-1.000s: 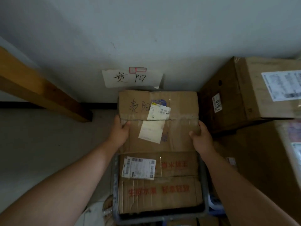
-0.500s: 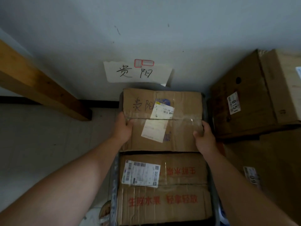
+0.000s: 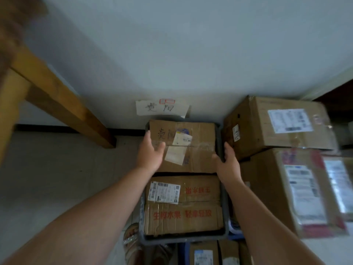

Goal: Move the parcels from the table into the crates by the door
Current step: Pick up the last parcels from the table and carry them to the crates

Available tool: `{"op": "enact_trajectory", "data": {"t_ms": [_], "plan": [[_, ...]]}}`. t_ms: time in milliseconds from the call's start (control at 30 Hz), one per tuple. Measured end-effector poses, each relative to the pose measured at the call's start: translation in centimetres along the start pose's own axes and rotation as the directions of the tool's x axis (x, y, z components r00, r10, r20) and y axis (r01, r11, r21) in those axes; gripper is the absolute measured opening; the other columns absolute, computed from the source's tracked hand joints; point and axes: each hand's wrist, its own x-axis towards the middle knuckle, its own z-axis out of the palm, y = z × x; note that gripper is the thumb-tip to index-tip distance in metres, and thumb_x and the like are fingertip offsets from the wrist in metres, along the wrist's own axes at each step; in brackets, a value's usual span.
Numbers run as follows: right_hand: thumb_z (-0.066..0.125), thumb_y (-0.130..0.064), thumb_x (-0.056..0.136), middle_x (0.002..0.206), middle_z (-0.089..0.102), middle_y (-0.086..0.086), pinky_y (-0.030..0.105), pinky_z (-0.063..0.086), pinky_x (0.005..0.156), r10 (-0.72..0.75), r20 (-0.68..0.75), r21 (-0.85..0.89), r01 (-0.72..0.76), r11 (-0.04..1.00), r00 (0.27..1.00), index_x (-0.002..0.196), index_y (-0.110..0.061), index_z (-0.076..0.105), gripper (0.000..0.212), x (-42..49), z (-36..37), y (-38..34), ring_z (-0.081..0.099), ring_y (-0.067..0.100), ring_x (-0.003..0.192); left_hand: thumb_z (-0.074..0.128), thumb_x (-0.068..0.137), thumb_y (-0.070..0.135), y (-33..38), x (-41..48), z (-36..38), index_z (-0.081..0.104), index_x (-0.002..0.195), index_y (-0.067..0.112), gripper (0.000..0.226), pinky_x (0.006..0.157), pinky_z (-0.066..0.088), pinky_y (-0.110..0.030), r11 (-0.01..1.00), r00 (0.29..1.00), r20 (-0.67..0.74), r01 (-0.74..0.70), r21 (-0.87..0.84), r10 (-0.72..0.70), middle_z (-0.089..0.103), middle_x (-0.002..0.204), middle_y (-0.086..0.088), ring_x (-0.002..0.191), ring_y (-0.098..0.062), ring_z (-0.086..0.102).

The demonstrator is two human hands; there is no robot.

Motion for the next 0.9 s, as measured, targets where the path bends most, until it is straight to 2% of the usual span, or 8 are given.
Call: {"op": "enact_trajectory", "data": {"t_ms": [100, 167, 267, 367, 433, 633, 800, 900], "plan": [[0.055, -0.028, 0.096, 0.146, 0.043, 0.0, 0.03, 0.039, 0.095, -0.029, -0.044, 0.101, 0.033, 0.994, 0.999, 0.147, -0.025, 0.032, 0.056, -5.5, -1.8, -4.4, 0.042, 0.018, 0.131, 0.052, 0.094, 0.03, 4.6, -4.7, -3.6, 0.021, 0.148, 0.018, 0.063, 0.109, 0.035, -0.044, 0.994, 0.997, 0.008, -0.074, -0.083, 0.074, 0.034, 0.15, -0.007, 0.133, -0.023, 0.039], [0.055, -0.025, 0.095, 0.14, 0.049, -0.001, 0.033, 0.042, 0.098, -0.042, -0.07, 0.184, 0.054, 0.981, 0.997, 0.143, -0.024, 0.039, 0.05, -8.8, -2.5, -6.9, 0.048, 0.015, 0.122, 0.052, 0.094, 0.031, 7.3, -7.6, -5.8, 0.025, 0.147, 0.018, 0.06, 0.104, 0.038, -0.036, 0.983, 0.992, -0.008, -0.124, -0.137, 0.124, 0.04, 0.146, -0.007, 0.127, -0.02, 0.045], [0.054, -0.023, 0.095, 0.124, 0.058, -0.004, 0.039, 0.047, 0.098, -0.051, -0.107, 0.33, 0.083, 0.94, 0.993, 0.133, -0.026, 0.049, 0.037, -13.7, -3.8, -10.9, 0.055, 0.012, 0.109, 0.052, 0.094, 0.033, 10.6, -12.1, -9.7, 0.034, 0.142, 0.02, 0.053, 0.087, 0.038, -0.022, 0.967, 0.978, -0.041, -0.211, -0.146, 0.207, 0.05, 0.133, 0.0, 0.109, -0.008, 0.051], [0.053, -0.018, 0.095, 0.113, 0.061, -0.01, 0.043, 0.047, 0.099, -0.098, -0.125, 0.444, 0.144, 0.885, 0.987, 0.108, -0.035, 0.059, 0.022, -18.6, -5.0, -13.9, 0.057, 0.013, 0.11, 0.05, 0.095, 0.031, 12.4, -16.8, -13.5, 0.05, 0.131, 0.019, 0.038, 0.081, 0.036, -0.012, 0.938, 0.947, -0.04, -0.321, -0.129, 0.319, 0.056, 0.111, 0.012, 0.099, -0.001, 0.05], [0.054, -0.016, 0.095, 0.11, 0.063, -0.01, 0.041, 0.049, 0.097, -0.137, -0.137, 0.492, 0.187, 0.85, 0.981, 0.096, -0.04, 0.059, 0.025, -21.8, -5.8, -15.7, 0.06, 0.013, 0.107, 0.05, 0.096, 0.028, 13.2, -19.8, -16.0, 0.058, 0.121, 0.019, 0.028, 0.076, 0.037, -0.008, 0.911, 0.918, -0.055, -0.397, -0.113, 0.393, 0.056, 0.1, 0.018, 0.097, 0.0, 0.052], [0.053, -0.014, 0.096, 0.101, 0.067, -0.008, 0.028, 0.053, 0.076, -0.297, -0.157, 0.566, 0.332, 0.754, 0.942, 0.096, -0.033, 0.062, 0.021, -32.2, -7.6, -19.6, 0.066, 0.011, 0.095, 0.053, 0.094, 0.023, 14.5, -29.2, -23.4, 0.061, 0.116, 0.018, 0.024, 0.085, 0.048, -0.023, 0.841, 0.854, -0.213, -0.511, -0.175, 0.475, 0.064, 0.105, 0.003, 0.097, -0.01, 0.06], [0.052, -0.015, 0.096, 0.1, 0.066, -0.007, 0.031, 0.055, 0.082, -0.442, -0.127, 0.543, 0.435, 0.718, 0.888, 0.097, -0.029, 0.06, 0.017, -40.4, -6.6, -22.7, 0.065, 0.011, 0.093, 0.053, 0.094, 0.024, 13.1, -35.4, -29.3, 0.059, 0.116, 0.019, 0.023, 0.075, 0.05, -0.024, 0.816, 0.82, -0.333, -0.543, -0.196, 0.465, 0.063, 0.101, 0.002, 0.094, -0.014, 0.062], [0.051, -0.014, 0.097, 0.1, 0.066, -0.005, 0.033, 0.055, 0.083, -0.529, -0.087, 0.538, 0.487, 0.688, 0.844, 0.096, -0.026, 0.06, 0.016, -44.2, -4.6, -25.3, 0.065, 0.012, 0.093, 0.054, 0.093, 0.023, 11.7, -37.6, -33.6, 0.059, 0.115, 0.022, 0.022, 0.08, 0.053, -0.032, 0.801, 0.785, -0.426, -0.565, -0.197, 0.449, 0.064, 0.099, 0.003, 0.092, -0.014, 0.062]]}}
